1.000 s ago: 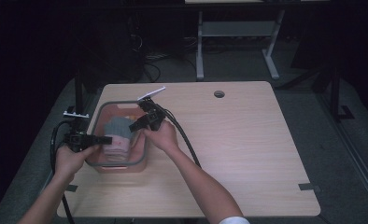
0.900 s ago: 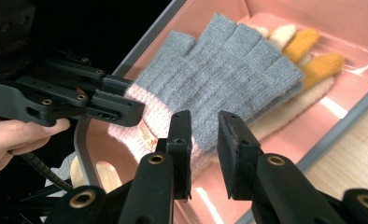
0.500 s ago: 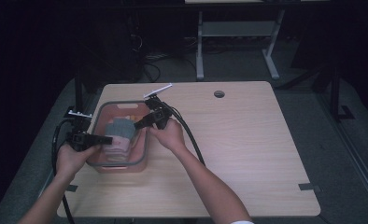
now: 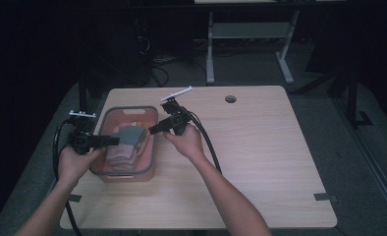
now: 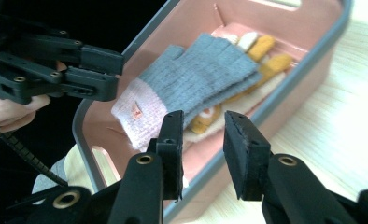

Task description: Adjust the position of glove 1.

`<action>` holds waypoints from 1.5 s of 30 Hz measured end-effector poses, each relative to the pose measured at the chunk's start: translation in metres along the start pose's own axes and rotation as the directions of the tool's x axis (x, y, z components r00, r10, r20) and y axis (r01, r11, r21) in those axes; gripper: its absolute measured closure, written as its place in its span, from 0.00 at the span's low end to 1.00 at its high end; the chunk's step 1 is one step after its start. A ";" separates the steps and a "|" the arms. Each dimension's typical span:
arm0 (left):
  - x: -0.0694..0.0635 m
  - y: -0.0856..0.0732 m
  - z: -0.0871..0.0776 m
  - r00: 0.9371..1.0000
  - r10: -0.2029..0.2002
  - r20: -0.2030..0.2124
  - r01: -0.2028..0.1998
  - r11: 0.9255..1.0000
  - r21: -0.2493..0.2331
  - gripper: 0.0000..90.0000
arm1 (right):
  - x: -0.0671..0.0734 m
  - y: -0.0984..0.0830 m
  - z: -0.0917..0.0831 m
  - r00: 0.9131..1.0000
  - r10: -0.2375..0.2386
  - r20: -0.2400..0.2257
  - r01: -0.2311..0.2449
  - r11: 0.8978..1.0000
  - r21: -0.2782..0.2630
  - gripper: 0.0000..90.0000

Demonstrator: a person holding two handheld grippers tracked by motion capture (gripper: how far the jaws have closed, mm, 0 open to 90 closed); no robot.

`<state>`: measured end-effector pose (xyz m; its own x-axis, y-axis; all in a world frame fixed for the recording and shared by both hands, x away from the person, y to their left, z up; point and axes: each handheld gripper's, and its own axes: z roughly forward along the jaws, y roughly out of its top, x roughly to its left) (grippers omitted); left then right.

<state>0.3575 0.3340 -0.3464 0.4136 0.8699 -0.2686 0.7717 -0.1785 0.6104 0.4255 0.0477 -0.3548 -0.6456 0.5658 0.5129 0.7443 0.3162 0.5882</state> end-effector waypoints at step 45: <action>-0.067 0.026 0.027 0.987 0.090 0.135 -0.085 0.996 -0.041 0.31 | -0.062 -0.042 -0.084 0.988 0.055 0.146 -0.048 0.998 -0.049 0.47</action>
<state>0.3634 0.2585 -0.3326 0.5429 0.7800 -0.3111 0.7131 -0.2325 0.6614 0.4199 -0.0643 -0.3584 -0.5719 0.6873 0.4479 0.7656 0.2511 0.5923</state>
